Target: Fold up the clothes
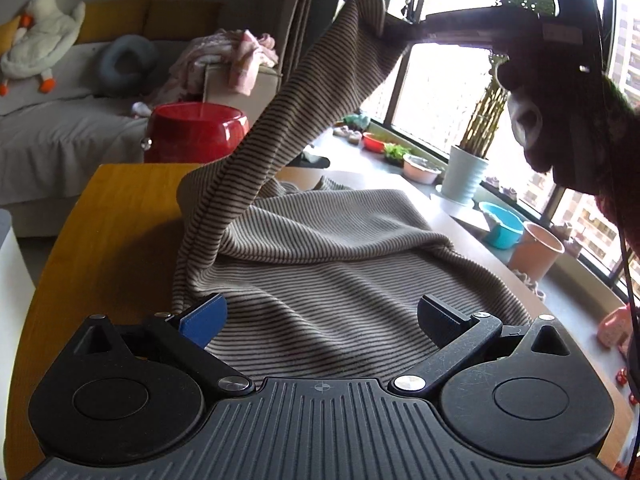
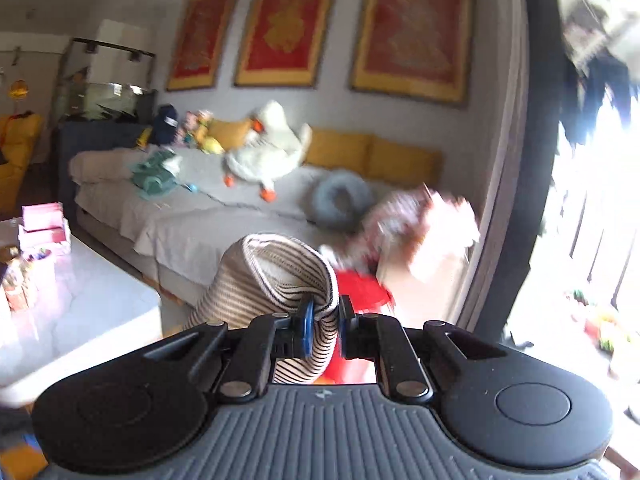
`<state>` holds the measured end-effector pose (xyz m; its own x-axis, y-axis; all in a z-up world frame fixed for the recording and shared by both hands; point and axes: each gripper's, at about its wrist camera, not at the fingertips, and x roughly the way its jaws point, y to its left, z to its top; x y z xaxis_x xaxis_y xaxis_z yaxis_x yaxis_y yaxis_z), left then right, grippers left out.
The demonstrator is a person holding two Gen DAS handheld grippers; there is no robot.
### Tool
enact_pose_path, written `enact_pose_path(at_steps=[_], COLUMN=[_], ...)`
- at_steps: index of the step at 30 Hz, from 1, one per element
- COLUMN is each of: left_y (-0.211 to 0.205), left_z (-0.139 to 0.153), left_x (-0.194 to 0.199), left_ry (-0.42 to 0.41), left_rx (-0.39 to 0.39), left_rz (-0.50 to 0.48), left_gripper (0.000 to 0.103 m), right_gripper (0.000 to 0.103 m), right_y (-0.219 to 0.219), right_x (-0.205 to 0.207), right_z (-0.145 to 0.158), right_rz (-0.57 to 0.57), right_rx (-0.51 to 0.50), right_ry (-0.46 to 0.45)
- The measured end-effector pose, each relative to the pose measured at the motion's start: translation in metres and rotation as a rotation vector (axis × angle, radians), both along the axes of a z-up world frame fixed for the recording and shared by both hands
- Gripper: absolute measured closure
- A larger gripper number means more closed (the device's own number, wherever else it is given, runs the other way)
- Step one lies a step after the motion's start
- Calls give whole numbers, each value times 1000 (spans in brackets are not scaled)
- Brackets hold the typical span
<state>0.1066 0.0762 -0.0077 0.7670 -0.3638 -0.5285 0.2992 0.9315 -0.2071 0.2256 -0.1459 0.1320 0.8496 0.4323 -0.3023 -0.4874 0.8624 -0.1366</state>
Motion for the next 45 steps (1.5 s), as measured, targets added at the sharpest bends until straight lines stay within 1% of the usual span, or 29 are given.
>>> enact_pose_path(at_steps=[2,4,5,7,9,10,12,15,16,17,21,23,24,25,26,27,29,31,32,33,34,35,38,40,41,44,45], left_y=[-6,-10,-11,-12,-12,-12,-12,-15,-16,-17,-16,-15,-14,-14,-13,-13,-13,-13,-15,-16,-17,-15,-8,-2,-2,-4,-7], left_z=[-3,-8,-11,-16,-22,-24,-28,-30,-31,-31,-31,-31,-32,-32,-32,-32,-32,-31,-31,-31,-31,-31,-25,-12,-4,21,22], left_x=[3,6,7,9,10,11,14,16,16,16,15,16,15,15,15,15,16,17,18,18,18,19,23,29,34,51,60], left_ry=[13,29,37,57,76,85,102,102,101,100,96,96,96,96,97,98,103,108,109,108,108,110,123,101,70,-19,-31], left_rx=[12,22,26,34,38,38,37,49,52,55,54,47,45,42,38,35,34,35,48,59,67,55,2,-54,-61,-78,-74], left_rz=[-11,-15,-15,-11,-4,-2,4,9,8,8,5,4,4,4,3,2,-1,-4,-8,-12,-14,-13,5,12,16,25,30], left_gripper=[0,0,0,0,0,0,0,0,0,0,0,0,0,0,0,0,0,0,0,0,0,0,0,0,0,0,0], right_gripper=[91,88,84,84,77,75,66,64,64,64,64,64,73,83,98,99,99,99,99,99,99,99,99,98,98,96,94], right_y=[-26,-47,-58,-78,-99,-111,-128,-146,-148,-148,-123,-104,-95,-85,-75,-69,-67,-72,-74,-77,-80,-83,-88,-92,-93,-94,-93], right_x=[3,5,6,9,10,8,5,1,1,2,21,32,38,39,40,38,35,33,32,32,33,34,35,30,25,22,21], right_z=[-25,-48,-60,-81,-95,-101,-109,-117,-119,-122,-132,-140,-143,-140,-137,-129,-107,-86,-76,-76,-76,-84,-129,-158,-162,-155,-153], right_rz=[-36,-61,-74,-113,-155,-179,-212,-240,-232,-218,-171,-174,-173,-160,-147,-131,-110,-109,-111,-121,-133,-151,-233,-261,-255,-261,-270], right_rx=[-6,-45,-64,-108,-108,-86,-24,89,140,186,289,281,274,252,232,227,273,296,305,305,304,296,205,182,190,200,192], right_ry=[46,84,105,163,223,253,302,362,388,414,486,513,523,519,510,475,408,330,296,292,291,309,399,452,419,425,420])
